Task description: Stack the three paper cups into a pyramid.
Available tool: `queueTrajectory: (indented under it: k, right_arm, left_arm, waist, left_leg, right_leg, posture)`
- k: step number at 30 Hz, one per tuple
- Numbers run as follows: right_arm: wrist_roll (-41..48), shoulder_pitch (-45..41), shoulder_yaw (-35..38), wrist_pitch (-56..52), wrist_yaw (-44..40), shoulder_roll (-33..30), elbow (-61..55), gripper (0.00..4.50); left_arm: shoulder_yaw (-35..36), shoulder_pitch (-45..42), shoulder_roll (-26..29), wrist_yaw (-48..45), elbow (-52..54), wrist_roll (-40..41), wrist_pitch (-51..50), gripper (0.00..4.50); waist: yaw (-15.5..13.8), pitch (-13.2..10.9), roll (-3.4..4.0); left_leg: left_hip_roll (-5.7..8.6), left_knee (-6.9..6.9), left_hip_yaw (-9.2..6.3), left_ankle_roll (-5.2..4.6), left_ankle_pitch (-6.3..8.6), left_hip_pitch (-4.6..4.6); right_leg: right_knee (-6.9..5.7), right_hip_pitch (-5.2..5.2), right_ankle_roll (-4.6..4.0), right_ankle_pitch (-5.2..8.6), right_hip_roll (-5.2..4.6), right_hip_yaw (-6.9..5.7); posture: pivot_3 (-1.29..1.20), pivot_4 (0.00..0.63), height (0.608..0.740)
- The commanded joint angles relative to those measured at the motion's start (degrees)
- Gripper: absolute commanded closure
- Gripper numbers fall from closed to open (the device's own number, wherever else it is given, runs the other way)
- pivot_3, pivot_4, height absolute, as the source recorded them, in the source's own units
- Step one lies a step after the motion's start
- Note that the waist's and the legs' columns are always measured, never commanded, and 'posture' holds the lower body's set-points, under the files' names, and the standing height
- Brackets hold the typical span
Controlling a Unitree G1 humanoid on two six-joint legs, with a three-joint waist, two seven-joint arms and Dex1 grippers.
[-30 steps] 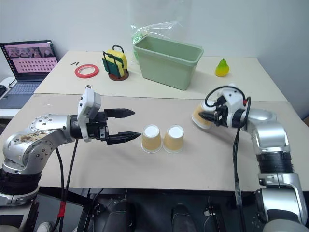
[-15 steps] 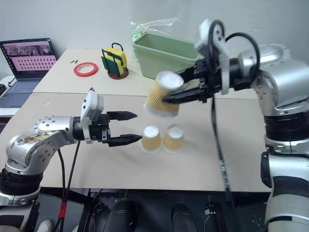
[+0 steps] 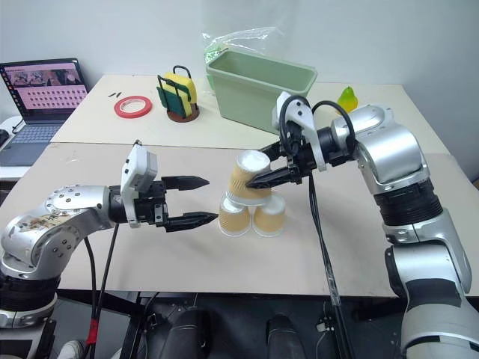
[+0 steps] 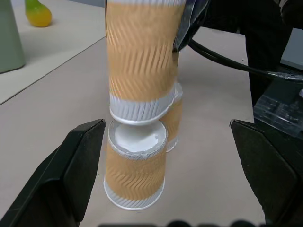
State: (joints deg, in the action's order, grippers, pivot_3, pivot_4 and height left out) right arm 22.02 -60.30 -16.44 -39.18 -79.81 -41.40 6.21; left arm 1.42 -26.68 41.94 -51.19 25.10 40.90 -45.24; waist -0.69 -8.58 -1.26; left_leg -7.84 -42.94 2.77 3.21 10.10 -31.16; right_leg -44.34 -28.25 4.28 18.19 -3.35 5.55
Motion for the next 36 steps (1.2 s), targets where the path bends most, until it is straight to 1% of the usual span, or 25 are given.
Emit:
queueTrajectory:
  k: [1,3,5,7,8,9,14,17,21,23,24,26,27,29,32,33,34,36]
  right_arm:
    - [-0.07,-0.60,1.62,1.49,-0.61,0.03,-1.16,2.02]
    - [-0.45,-0.19,1.59,1.76,-0.35,0.21,-1.27,2.02]
    - [-0.56,0.17,1.52,1.65,-0.39,0.17,-1.62,1.04]
    - [-0.37,0.35,1.70,1.46,-0.40,0.08,-2.32,0.67]
    - [-0.16,0.26,2.08,1.46,-0.19,0.08,-2.87,0.24]
    - [-0.03,0.19,2.35,1.46,-0.03,0.09,-3.24,0.04]
    - [5.21,-2.04,7.19,-2.19,-1.43,-1.41,-6.27,0.04]
    - [10.33,-4.01,11.86,-5.53,-1.87,-2.40,-7.73,0.04]
    - [17.72,-7.95,20.49,-11.74,2.79,-2.47,-7.03,0.04]
    - [20.39,-10.24,25.53,-15.51,8.36,-2.11,-4.18,0.04]
    - [19.49,-10.15,28.19,-15.78,13.06,-2.26,-2.78,0.04]
    - [13.93,-6.16,32.12,-14.53,24.18,-3.36,-1.66,0.04]
    - [10.53,-2.17,33.09,-13.60,28.89,-4.19,-2.75,0.04]
    - [4.77,5.43,33.37,-10.89,36.00,-5.26,-5.51,0.04]
    - [-3.23,15.47,32.15,-9.25,47.10,-4.46,-7.24,0.04]
    - [-5.40,17.94,31.33,-8.50,49.64,-3.92,-7.64,0.04]
    - [-8.19,20.94,29.99,-7.79,53.64,-2.10,-8.11,0.04]
    - [-11.86,24.45,27.72,-6.44,58.72,0.44,-8.47,0.04]
  left_arm:
    - [1.88,-0.30,0.75,0.46,1.78,0.97,-0.02,0.00]
    - [1.84,-0.30,0.76,0.64,1.73,0.98,0.03,0.00]
    - [1.77,-0.34,0.72,0.77,1.68,1.03,0.09,0.00]
    - [1.60,-0.44,0.63,0.81,1.47,0.90,0.23,0.00]
    - [1.50,-0.50,0.58,0.79,1.34,0.82,0.31,0.00]
    - [1.44,-0.54,0.54,0.78,1.26,0.77,0.37,0.00]
    - [1.15,-0.81,0.31,0.71,0.93,0.59,0.58,0.00]
    - [1.19,-0.55,0.13,1.02,0.91,0.36,0.78,0.00]
    - [2.69,1.10,-0.28,3.33,0.99,0.13,0.71,0.00]
    - [4.58,3.05,-0.49,5.63,0.71,-0.50,1.02,0.00]
    - [6.81,4.72,-1.12,8.20,0.27,-0.72,0.81,0.00]
    - [12.21,9.38,-2.67,14.06,0.08,-2.02,0.78,0.00]
    - [14.90,11.73,-3.62,16.72,0.35,-2.27,0.67,0.00]
    - [18.47,14.78,-5.52,21.17,0.66,-3.11,0.87,0.00]
    - [21.78,16.30,-9.09,28.52,-2.38,-6.34,2.78,0.00]
    - [22.35,15.94,-10.23,30.65,-3.93,-7.64,3.65,0.00]
    - [22.49,14.54,-12.04,34.45,-7.32,-10.90,6.80,0.00]
    - [22.65,11.80,-14.72,40.12,-12.69,-15.45,11.47,0.00]
  waist:
    - [0.00,0.00,0.00]
    - [0.00,0.00,0.00]
    - [-0.01,0.00,0.00]
    - [0.00,0.00,0.00]
    - [0.00,0.00,0.00]
    - [-0.01,0.00,0.00]
    - [-0.01,-0.01,0.00]
    - [-0.09,-0.02,0.01]
    - [-0.04,-0.02,0.01]
    - [0.03,-0.02,0.01]
    - [0.08,-0.02,0.02]
    - [0.05,-0.01,-0.01]
    - [0.05,0.03,-0.07]
    - [-0.04,0.07,-0.47]
    - [-0.48,0.06,-0.46]
    - [-0.49,0.05,-0.44]
    - [-0.49,0.06,-0.42]
    - [-0.49,0.07,-0.41]
  left_leg:
    - [0.00,0.00,-0.01,0.00,0.00,0.01]
    - [0.00,0.00,0.00,0.00,0.00,0.01]
    - [0.00,-0.01,0.00,0.00,0.00,0.01]
    - [0.00,-0.01,0.00,0.00,0.00,0.01]
    - [0.00,-0.01,0.00,0.00,0.00,0.01]
    - [0.00,-0.01,0.00,0.00,0.00,0.00]
    - [0.00,0.00,0.00,0.00,0.00,0.00]
    - [0.00,0.00,-0.01,0.00,0.00,0.00]
    - [0.00,0.00,-0.01,0.00,0.00,0.00]
    - [0.00,0.00,-0.01,0.00,0.00,0.02]
    - [0.00,0.00,-0.01,0.00,0.00,0.02]
    - [-0.01,0.01,-0.02,0.00,0.00,0.06]
    - [-0.01,0.02,-0.03,0.00,0.00,0.07]
    - [-0.01,0.07,-0.02,0.00,0.01,0.31]
    - [0.02,-0.03,0.02,0.00,-0.01,0.14]
    - [0.03,-0.07,0.03,0.00,-0.03,0.07]
    - [0.03,-0.06,0.04,-0.02,-0.06,0.05]
    - [0.03,-0.03,0.03,-0.02,-0.07,0.14]
  right_leg:
    - [0.00,0.01,0.00,0.00,0.00,-0.01]
    - [0.00,0.01,0.00,0.00,0.00,-0.01]
    - [0.00,0.02,0.00,0.00,0.00,-0.01]
    - [0.00,0.02,0.00,0.00,0.00,-0.01]
    - [0.00,0.01,0.00,0.00,0.00,-0.01]
    - [0.00,0.01,0.00,0.00,0.00,-0.01]
    - [0.00,0.01,0.00,0.00,0.00,-0.01]
    - [0.00,0.01,0.00,0.00,0.00,-0.01]
    - [0.00,0.02,-0.01,0.00,0.00,-0.01]
    - [0.00,0.02,-0.01,0.00,0.00,-0.01]
    - [-0.01,0.03,-0.02,0.00,0.00,-0.01]
    - [0.00,0.06,-0.03,0.00,0.00,-0.01]
    - [0.02,0.07,-0.04,0.00,0.00,-0.02]
    - [0.12,0.15,-0.07,0.02,-0.02,-0.02]
    - [0.10,0.16,-0.13,0.00,-0.07,0.02]
    - [0.06,0.11,-0.11,-0.03,-0.07,0.03]
    - [0.06,0.07,-0.03,-0.12,-0.06,0.05]
    - [0.05,0.13,0.00,-0.14,-0.05,0.05]
  posture:
    - [0.00,0.150,0.656]
    - [0.00,0.150,0.656]
    - [0.00,0.150,0.656]
    - [0.00,0.150,0.656]
    - [0.00,0.150,0.656]
    - [0.00,0.150,0.656]
    - [0.00,0.150,0.656]
    - [0.00,0.150,0.656]
    - [0.00,0.150,0.656]
    - [0.00,0.150,0.656]
    - [0.00,0.150,0.656]
    - [0.00,0.150,0.656]
    - [0.00,0.150,0.656]
    - [0.00,0.150,0.656]
    - [0.00,0.150,0.656]
    - [0.00,0.150,0.656]
    - [0.00,0.150,0.656]
    - [0.00,0.150,0.656]
